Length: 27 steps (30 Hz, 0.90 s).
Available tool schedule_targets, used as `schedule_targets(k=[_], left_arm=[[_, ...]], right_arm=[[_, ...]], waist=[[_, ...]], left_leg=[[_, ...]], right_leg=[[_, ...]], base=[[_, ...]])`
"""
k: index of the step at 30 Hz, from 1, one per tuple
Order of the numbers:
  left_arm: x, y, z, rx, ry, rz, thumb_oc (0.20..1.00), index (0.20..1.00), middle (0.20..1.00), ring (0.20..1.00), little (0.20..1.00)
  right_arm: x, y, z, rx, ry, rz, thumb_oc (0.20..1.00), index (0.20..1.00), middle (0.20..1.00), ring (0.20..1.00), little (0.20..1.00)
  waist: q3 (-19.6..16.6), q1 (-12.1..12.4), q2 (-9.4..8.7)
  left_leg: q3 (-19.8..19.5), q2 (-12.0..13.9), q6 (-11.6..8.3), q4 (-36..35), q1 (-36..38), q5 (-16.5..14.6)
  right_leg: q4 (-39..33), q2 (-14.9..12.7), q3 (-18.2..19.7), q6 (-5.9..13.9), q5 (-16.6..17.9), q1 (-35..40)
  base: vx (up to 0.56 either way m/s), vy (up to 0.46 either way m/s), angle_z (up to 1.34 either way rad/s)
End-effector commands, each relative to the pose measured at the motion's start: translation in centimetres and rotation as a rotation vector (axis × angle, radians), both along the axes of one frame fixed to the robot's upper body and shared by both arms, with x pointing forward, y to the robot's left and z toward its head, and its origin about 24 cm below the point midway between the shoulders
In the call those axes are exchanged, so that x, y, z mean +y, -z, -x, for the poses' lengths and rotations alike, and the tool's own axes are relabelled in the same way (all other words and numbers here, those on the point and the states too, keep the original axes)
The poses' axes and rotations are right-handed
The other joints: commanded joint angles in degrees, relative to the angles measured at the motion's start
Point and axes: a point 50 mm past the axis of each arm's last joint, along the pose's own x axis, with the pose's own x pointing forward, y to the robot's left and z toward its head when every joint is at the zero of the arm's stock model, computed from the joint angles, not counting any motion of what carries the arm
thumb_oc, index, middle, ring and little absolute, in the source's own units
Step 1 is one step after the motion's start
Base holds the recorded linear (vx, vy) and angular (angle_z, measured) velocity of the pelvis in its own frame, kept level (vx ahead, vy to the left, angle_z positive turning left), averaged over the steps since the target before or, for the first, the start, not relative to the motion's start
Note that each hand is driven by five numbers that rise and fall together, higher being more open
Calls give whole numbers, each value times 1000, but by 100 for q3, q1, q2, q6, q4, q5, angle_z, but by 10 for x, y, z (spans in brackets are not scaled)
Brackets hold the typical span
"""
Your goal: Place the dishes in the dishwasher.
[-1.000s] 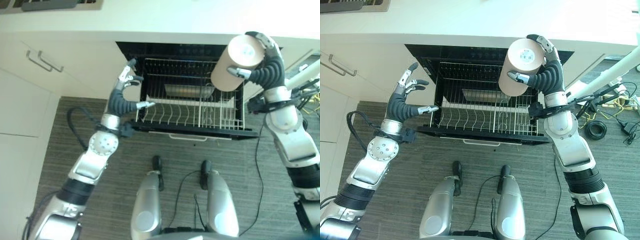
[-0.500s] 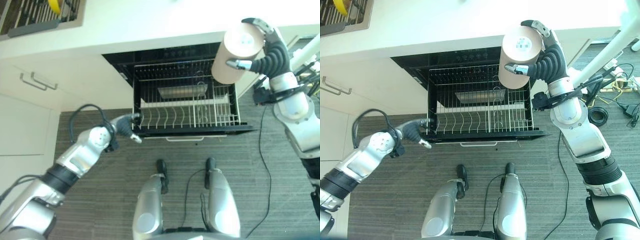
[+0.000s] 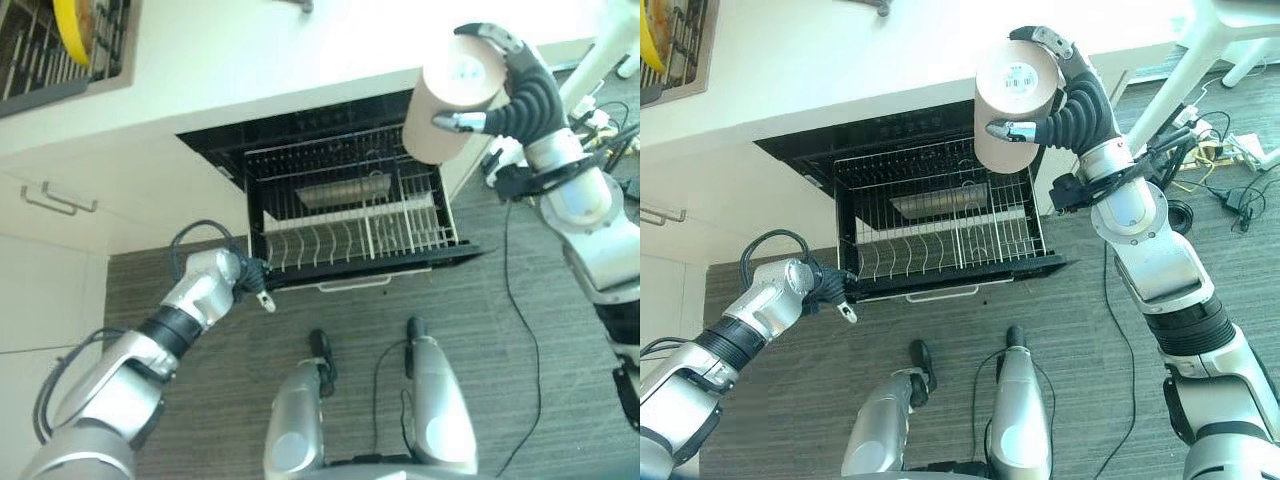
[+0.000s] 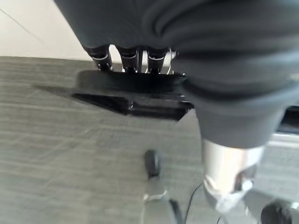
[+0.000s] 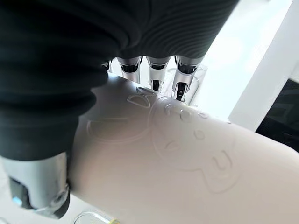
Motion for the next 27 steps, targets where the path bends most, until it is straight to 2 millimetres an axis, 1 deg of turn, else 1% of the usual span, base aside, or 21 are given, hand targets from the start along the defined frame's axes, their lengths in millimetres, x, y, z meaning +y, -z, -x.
schedule_targets(k=[1, 3, 4, 5, 8, 9, 12, 15, 17, 18, 20, 22, 26, 27], left_arm=[[23, 64, 63, 483, -90, -29, 1000, 1000, 1000, 1000, 1000], [19, 68, 73, 556, -53, -41, 1000, 1000, 1000, 1000, 1000], [17, 72, 83, 609, -21, -59, 1000, 1000, 1000, 1000, 1000], [16, 75, 87, 626, -6, -61, 1000, 1000, 1000, 1000, 1000], [11, 82, 98, 661, 21, -45, 1000, 1000, 1000, 1000, 1000], [9, 86, 103, 662, 37, -39, 1000, 1000, 1000, 1000, 1000], [8, 93, 110, 649, 49, -15, 1000, 1000, 1000, 1000, 1000], [7, 95, 112, 608, 65, 14, 1000, 1000, 1000, 1000, 1000], [7, 91, 109, 564, 96, 23, 1000, 1000, 1000, 1000, 1000], [7, 90, 109, 561, 98, 22, 1000, 1000, 1000, 1000, 1000], [7, 85, 105, 536, 123, 17, 1000, 1000, 1000, 1000, 1000], [6, 82, 103, 529, 136, 12, 1000, 1000, 1000, 1000, 1000], [4, 76, 98, 515, 160, 16, 1000, 1000, 1000, 1000, 1000], [3, 76, 96, 507, 169, 13, 1000, 1000, 1000, 1000, 1000]], right_arm=[[10, -20, 2, -86, -44, 3, 200, 200, 200, 200, 200], [6, -16, -2, -62, -27, 21, 200, 200, 200, 200, 200], [4, -12, -5, -46, -9, 36, 200, 200, 200, 200, 200], [2, -11, -6, -41, 0, 42, 200, 200, 200, 200, 200], [-4, -6, -9, -18, 23, 51, 200, 200, 200, 200, 200], [-7, 0, -11, 1, 39, 56, 200, 200, 200, 200, 200], [-12, 13, -15, 44, 67, 68, 200, 200, 200, 200, 200], [-19, 28, -22, 108, 100, 80, 200, 200, 200, 200, 200], [-29, 49, -33, 190, 157, 95, 200, 200, 200, 200, 200], [-30, 51, -35, 198, 162, 96, 200, 200, 200, 200, 200], [-37, 70, -45, 279, 203, 92, 200, 200, 200, 200, 200], [-40, 78, -50, 312, 222, 90, 200, 200, 200, 200, 200], [-47, 85, -63, 380, 264, 86, 200, 200, 200, 200, 200], [-49, 88, -67, 404, 275, 84, 200, 200, 200, 200, 200]], waist=[[-377, 122, -102], [-343, 131, -58], [-299, 136, -35], [-270, 145, -25], [-212, 158, -11], [-187, 168, -11], [-178, 205, -22], [-159, 266, -24], [-153, 390, -33], [-151, 398, -33], [-152, 493, -36], [-124, 549, -35], [-122, 669, -13], [-114, 711, 2]], left_leg=[[-342, 250, -188, 524, 0, -601], [-335, 232, -195, 504, -9, -590], [-327, 219, -194, 480, -23, -583], [-334, 209, -197, 465, -35, -576], [-357, 192, -195, 463, -88, -575], [-381, 179, -193, 474, -120, -584], [-424, 163, -174, 488, -161, -598], [-469, 140, -159, 497, -200, -599], [-543, 99, -149, 496, -247, -593], [-549, 96, -149, 502, -255, -593], [-614, 68, -142, 507, -284, -594], [-657, 59, -139, 584, -312, -651], [-726, 3, -134, 621, -409, -623], [-745, -7, -132, 645, -404, -665]], right_leg=[[-610, -116, -186, 87, -56, 406], [-635, -120, -204, 88, -62, 414], [-659, -121, -200, 91, -59, 404], [-682, -116, -195, 89, -58, 406], [-694, -105, -176, 88, -56, 376], [-697, -95, -151, 85, -59, 363], [-690, -77, -147, 72, -71, 351], [-694, -94, -191, 68, -69, 349], [-722, -126, -299, 64, -50, 365], [-720, -130, -308, 62, -49, 364], [-739, -154, -402, 49, -46, 387], [-680, -176, -445, 47, -88, 386], [-676, -215, -509, 25, -48, 328], [-641, -223, -536, 26, -85, 330]], base=[[-17, 46, -2], [-35, 62, -1], [-56, 52, -1], [-61, 37, -1], [-48, 5, -5], [-35, -13, -8], [-10, -17, -3], [4, -18, 1], [10, -63, 16], [6, -43, 15], [9, -47, 6], [18, -37, 12], [-13, -22, 12], [5, -21, 6]])
